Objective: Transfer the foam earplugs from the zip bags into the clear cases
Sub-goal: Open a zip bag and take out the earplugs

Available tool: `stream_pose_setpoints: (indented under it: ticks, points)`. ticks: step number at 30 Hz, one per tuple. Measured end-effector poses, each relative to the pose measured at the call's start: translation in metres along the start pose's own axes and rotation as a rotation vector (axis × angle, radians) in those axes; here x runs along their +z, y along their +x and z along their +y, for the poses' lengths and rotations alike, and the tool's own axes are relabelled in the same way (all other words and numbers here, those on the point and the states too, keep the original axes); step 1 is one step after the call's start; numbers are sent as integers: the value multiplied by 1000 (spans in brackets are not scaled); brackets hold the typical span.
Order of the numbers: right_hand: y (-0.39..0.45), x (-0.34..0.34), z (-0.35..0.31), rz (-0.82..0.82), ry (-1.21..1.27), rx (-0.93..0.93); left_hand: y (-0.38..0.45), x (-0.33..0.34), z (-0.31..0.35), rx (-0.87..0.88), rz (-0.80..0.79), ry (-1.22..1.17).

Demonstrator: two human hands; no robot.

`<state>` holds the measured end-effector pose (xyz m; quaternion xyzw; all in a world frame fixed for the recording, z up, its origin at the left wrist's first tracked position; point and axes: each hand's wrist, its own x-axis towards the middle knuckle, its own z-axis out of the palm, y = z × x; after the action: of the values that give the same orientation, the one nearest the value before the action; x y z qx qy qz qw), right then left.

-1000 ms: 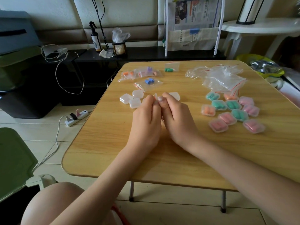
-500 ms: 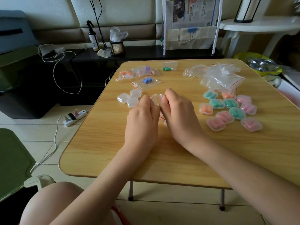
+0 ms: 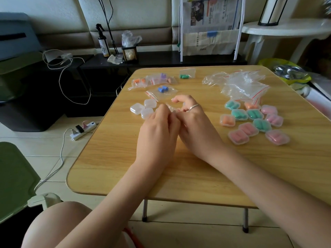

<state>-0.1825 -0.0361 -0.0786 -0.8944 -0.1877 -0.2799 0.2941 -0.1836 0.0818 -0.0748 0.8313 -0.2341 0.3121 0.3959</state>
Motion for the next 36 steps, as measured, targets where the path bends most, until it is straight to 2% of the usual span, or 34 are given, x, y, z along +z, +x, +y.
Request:
stream_pose_setpoints:
  ticks: [4,6,9,13,15,17,20,25,30,33,36]
  points:
    - [1,4,12,-210,-29,96,-3,1,0,222,15,113]
    - [4,3,15,-213,-91,92,-4,0,0,228,-5,90]
    - [6,-2,11,-78,58,126,-1,-4,8,-48,-5,-181]
    - [6,-8,6,-25,396,318,12,-11,0,-523,140,-484]
    - [6,-7,5,-42,518,366,19,-12,-9,-733,105,-633]
    - [6,-6,6,-74,589,355,22,-12,-16,-841,17,-830]
    - [5,-5,4,-115,629,346,20,-13,-15,-825,-34,-955]
    - [5,-9,-1,-60,613,385,24,-18,-12,-871,45,-1068]
    - [6,-13,-2,-14,549,353,21,-18,-12,-747,20,-805]
    - [5,-9,2,-62,587,378,21,-18,-10,-712,-10,-799]
    - [4,-4,3,-39,614,374,21,-15,-9,-729,-47,-836]
